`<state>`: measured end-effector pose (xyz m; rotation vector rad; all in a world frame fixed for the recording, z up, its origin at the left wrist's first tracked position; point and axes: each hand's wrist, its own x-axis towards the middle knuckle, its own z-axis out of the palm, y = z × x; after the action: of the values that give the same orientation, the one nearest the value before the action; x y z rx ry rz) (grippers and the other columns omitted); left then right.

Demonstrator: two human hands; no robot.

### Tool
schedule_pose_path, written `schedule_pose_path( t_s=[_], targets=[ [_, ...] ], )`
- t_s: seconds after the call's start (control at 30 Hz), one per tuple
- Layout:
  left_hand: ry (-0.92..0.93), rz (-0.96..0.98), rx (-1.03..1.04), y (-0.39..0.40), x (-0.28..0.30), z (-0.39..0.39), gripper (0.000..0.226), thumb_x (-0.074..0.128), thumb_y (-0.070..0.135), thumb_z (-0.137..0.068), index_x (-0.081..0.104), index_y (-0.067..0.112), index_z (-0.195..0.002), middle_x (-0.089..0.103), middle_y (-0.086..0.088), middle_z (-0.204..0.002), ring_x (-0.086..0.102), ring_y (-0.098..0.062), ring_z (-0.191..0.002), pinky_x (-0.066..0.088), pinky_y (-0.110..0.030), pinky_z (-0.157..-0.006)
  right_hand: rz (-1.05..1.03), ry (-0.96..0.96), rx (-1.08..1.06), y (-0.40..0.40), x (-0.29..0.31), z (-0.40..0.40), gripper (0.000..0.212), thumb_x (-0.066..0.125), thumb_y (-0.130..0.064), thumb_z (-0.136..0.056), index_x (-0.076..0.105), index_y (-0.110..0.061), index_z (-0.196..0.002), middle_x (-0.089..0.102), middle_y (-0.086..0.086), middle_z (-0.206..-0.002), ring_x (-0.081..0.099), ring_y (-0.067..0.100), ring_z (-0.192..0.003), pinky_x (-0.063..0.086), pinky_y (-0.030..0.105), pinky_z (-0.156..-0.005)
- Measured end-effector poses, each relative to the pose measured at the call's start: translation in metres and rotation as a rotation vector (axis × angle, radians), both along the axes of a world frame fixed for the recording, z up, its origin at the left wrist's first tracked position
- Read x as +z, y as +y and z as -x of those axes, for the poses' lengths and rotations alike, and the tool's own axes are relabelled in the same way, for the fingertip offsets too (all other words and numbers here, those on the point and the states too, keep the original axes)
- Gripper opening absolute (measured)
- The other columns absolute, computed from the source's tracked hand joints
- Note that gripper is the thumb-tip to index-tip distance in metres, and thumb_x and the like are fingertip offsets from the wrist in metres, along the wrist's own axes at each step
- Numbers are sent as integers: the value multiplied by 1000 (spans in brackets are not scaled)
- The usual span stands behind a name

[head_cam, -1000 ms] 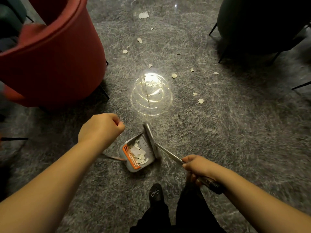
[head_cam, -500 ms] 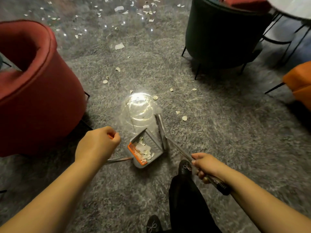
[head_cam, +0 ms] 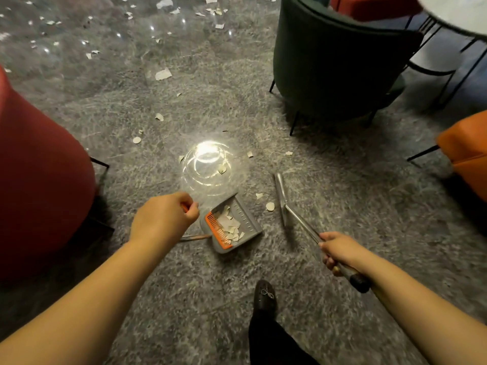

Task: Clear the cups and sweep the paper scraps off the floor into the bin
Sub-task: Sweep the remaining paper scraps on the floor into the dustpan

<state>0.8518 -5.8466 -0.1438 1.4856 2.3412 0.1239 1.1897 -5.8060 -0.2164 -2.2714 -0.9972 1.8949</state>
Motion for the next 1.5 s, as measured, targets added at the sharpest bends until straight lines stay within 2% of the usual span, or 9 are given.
schedule_pose_path(
  t_s=[0.1, 0.23, 0.37, 0.5, 0.73, 0.9, 1.07, 1.2, 1.5],
  targets=[
    [9, 29, -44, 45, 0, -22, 18, 57, 46, -92, 68, 32, -90, 67, 6, -79, 57, -20, -72, 41, -28, -60, -4, -17, 31, 42, -7, -6, 42, 35, -5, -99, 37, -17, -139, 41, 8, -63, 36, 12, -42, 29, 15, -37],
    [21, 68, -61, 111, -5, -43, 18, 54, 43, -94, 66, 29, -90, 59, 4, -77, 54, -23, -73, 37, -28, -60, 24, -45, 103, 101, -25, -6, 26, 35, -3, -99, 48, -15, -118, 39, 9, -60, 36, 14, -43, 29, 17, -41],
    [48, 67, -47, 161, -11, -46, 17, 55, 38, -93, 67, 26, -92, 62, 0, -81, 54, -25, -75, 37, -30, -61, 58, -129, 323, 146, -48, 3, 19, 36, -1, -96, 51, -12, -96, 46, 12, -55, 43, 21, -46, 36, 25, -44],
    [65, 92, -38, 190, -12, -38, 18, 56, 38, -93, 68, 24, -95, 58, 1, -79, 54, -24, -77, 38, -32, -64, 77, -144, 509, 162, -58, 23, 27, 34, 9, -89, 50, 3, -110, 49, 16, -58, 46, 24, -48, 38, 29, -45],
    [73, 89, -61, 204, -14, -38, 20, 55, 37, -93, 69, 24, -97, 58, 0, -81, 53, -25, -75, 40, -32, -64, 132, -122, 696, 142, -57, 50, 42, 43, 5, -91, 39, -11, -130, 49, 12, -76, 50, 24, -60, 41, 30, -49],
    [48, 81, -50, 208, -13, -26, 19, 55, 36, -93, 69, 23, -94, 60, 0, -79, 55, -25, -74, 39, -30, -62, 198, 48, 515, 119, -39, 56, 27, 38, -8, -97, 47, -24, -117, 44, 6, -63, 41, 13, -42, 36, 23, -43],
    [-13, 70, -37, 203, -10, -5, 20, 55, 39, -93, 68, 25, -86, 56, 7, -66, 54, -22, -68, 37, -29, -58, 198, 83, 418, 105, -18, 60, 36, 44, -11, -97, 46, -23, -132, 46, 4, -62, 42, 7, -32, 36, 19, -36],
    [-69, 68, -50, 203, -4, 14, 17, 57, 40, -92, 65, 29, -82, 65, 2, -76, 59, -24, -76, 42, -30, -62, 153, 91, 250, 112, 2, 72, 25, 39, -7, -99, 47, -20, -119, 41, 4, -58, 37, 8, -33, 31, 17, -35],
    [-88, 18, -114, 244, 12, 37, 19, 58, 41, -90, 63, 29, -76, 60, 6, -67, 56, -21, -71, 37, -29, -59, 27, 33, -60, 162, 11, 78, 42, 40, -7, -100, 37, -15, -141, 43, 9, -57, 37, 14, -40, 31, 15, -33]
  ],
)
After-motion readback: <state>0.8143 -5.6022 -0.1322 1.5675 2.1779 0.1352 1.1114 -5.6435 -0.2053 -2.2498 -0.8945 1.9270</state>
